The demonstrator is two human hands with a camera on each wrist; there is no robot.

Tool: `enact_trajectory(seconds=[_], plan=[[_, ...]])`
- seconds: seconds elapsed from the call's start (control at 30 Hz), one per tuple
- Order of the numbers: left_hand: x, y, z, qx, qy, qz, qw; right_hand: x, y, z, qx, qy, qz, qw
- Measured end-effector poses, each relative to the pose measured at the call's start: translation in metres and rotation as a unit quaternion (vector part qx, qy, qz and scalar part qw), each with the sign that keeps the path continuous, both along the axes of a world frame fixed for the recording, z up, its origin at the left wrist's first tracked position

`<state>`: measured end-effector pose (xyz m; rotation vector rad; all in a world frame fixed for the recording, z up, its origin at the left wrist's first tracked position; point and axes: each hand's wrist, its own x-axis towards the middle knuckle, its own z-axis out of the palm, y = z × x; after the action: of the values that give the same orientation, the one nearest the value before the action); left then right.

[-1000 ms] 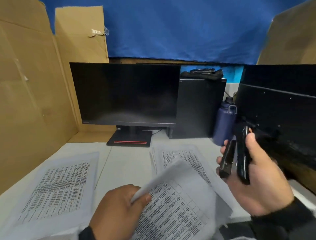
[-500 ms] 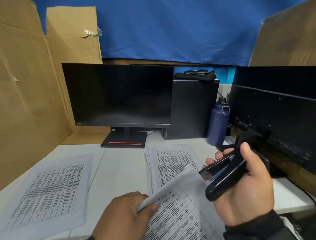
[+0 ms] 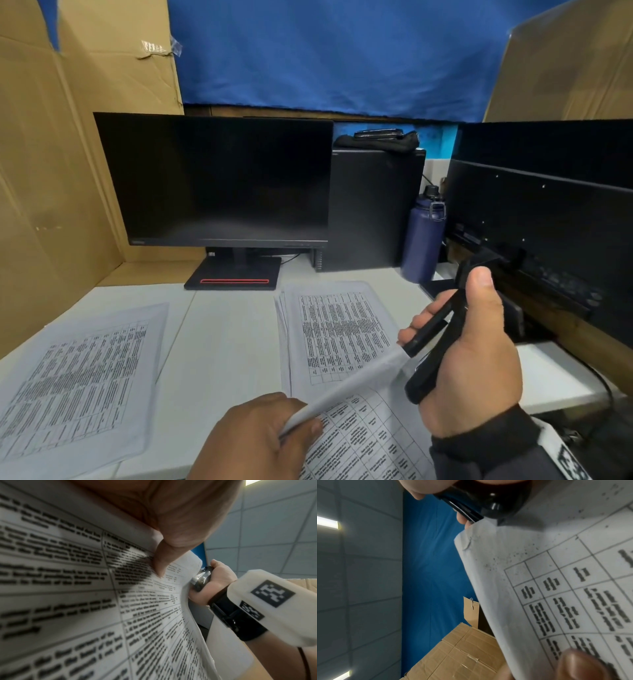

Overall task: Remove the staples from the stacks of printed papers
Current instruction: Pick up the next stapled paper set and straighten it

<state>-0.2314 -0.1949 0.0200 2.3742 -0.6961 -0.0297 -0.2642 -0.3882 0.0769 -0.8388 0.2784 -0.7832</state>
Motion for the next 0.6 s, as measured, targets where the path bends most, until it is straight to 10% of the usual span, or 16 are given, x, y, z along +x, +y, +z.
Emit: enact_trajectory(seconds=[0.43,0.6], plan=[[-0.004,-0.006,0.002,0.012,0.051,0.037,0.998,0.008,-0.025,-0.002,0.0,0.038,0.092,0.995],[0.025,0.017,0.022,-0.217,0.188,0.138,0.948,0.012,-0.098,-0.007,0.077,0.088,0.053,0.992]])
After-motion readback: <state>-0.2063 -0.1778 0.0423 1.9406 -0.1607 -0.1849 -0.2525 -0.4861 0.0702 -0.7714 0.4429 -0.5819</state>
